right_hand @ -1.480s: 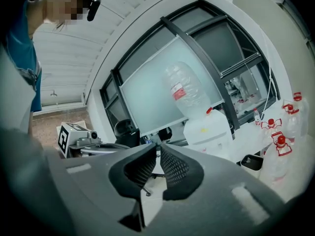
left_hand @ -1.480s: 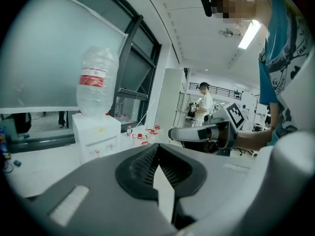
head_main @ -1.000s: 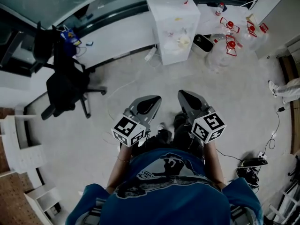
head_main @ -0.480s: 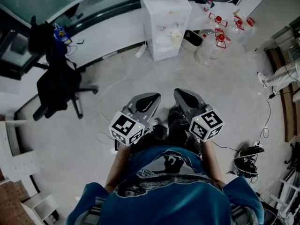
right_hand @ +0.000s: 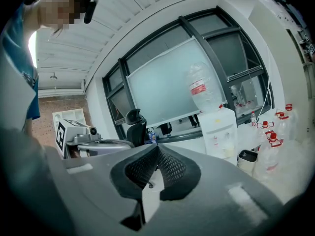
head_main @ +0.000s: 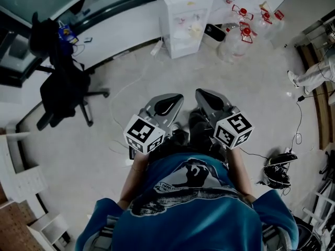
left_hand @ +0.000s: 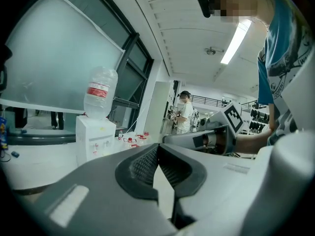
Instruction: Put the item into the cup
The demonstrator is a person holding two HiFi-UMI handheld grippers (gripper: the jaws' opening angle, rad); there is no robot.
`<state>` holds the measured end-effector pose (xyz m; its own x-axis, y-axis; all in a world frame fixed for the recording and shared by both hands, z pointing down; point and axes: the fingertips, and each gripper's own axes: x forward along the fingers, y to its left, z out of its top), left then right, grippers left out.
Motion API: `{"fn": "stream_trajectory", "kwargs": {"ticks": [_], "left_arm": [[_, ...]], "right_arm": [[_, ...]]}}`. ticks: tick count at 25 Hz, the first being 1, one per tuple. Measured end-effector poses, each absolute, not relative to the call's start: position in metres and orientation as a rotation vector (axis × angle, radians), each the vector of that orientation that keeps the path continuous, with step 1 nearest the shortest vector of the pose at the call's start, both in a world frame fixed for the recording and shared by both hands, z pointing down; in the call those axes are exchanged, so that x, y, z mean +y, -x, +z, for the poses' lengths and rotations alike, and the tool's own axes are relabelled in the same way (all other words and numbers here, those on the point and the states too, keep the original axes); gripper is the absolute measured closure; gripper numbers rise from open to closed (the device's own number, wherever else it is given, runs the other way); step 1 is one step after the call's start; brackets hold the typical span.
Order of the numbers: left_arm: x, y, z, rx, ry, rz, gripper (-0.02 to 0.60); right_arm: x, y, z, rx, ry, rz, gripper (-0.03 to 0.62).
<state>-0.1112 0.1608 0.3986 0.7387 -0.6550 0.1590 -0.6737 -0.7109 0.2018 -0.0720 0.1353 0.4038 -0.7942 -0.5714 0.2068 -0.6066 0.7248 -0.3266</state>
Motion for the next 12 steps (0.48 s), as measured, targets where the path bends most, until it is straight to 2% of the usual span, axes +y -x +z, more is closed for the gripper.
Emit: {"fn": "stream_trajectory", "kwargs": {"ticks": [12], "left_arm": [[0.162, 0.100, 0.403, -0.999, -2.700, 0.137, 0.578]], "right_arm": [[0.137, 0.068, 0.408, -2.818, -0.974, 0.592, 0.594]]}}
